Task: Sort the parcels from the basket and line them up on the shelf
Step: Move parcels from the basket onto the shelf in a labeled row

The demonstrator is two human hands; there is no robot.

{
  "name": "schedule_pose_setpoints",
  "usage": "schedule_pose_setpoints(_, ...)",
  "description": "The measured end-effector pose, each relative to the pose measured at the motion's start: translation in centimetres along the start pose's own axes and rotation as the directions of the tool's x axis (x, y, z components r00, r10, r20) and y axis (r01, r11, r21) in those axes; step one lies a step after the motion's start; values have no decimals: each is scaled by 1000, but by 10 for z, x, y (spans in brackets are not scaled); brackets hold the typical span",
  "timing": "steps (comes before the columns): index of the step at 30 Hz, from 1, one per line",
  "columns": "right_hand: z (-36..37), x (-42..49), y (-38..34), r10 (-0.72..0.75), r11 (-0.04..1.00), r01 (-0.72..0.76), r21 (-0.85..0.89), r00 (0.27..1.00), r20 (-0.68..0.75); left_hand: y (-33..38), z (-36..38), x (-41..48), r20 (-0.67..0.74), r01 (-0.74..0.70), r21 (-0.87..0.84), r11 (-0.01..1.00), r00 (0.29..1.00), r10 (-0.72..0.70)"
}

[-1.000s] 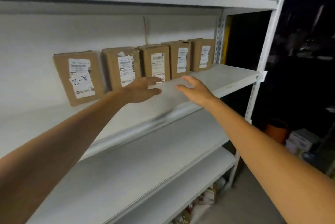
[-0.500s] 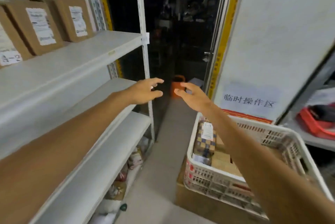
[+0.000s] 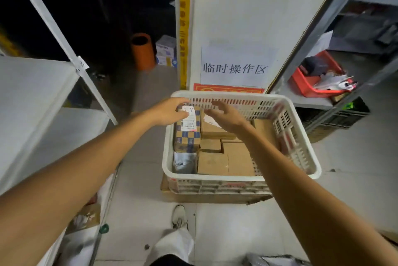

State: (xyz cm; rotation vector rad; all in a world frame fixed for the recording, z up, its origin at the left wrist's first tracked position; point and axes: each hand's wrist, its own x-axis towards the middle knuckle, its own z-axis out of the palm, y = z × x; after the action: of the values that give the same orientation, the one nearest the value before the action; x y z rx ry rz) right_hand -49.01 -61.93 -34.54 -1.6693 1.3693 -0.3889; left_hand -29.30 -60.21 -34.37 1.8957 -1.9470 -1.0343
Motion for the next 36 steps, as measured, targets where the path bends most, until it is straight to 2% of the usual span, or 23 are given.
schedule_pose_setpoints(4,-3,37,32,55,998,-55,30,998,-7,-27,25,56,114,16,-17,1000,993,-14)
schedule_pose_setpoints(8,3,67,66,230,971,-232,61,973,30,-49,50,92,184,108,-78,991,979,-92)
schedule_pose_setpoints(14,20,104,123,349,919,-370,135,923,160,-79,90,127,210,243,-105,964,953,-217)
schedule_pose_setpoints(16,26,116,150,354,916,-382,123,914,197,-84,112,138,231,275,-141,951,943,-239)
schedule_pose_setpoints(19,30,125,188,433,877,-472,90,858,278,-89,151,149,301,344,-213,914,914,-274)
schedule_pose_setpoints(23,29,134,245,485,849,-526,56,817,313,-101,209,158,370,420,-162,893,865,-340)
schedule_pose_setpoints(26,32,131,279,521,840,-542,-33,787,332,-99,235,154,223,296,-53,954,935,-278)
schedule_pose_setpoints(27,34,129,289,528,836,-546,-51,775,347,-96,242,153,212,251,-19,968,947,-242)
schedule_pose_setpoints(30,39,120,309,529,831,-554,-48,760,379,-90,261,143,303,108,159,981,941,-153)
schedule_pose_setpoints(33,46,112,320,533,795,-603,65,747,397,-90,278,135,342,-75,377,923,938,-63)
schedule_pose_setpoints(36,53,111,326,544,750,-638,174,745,386,-93,284,135,359,-121,451,884,932,-55)
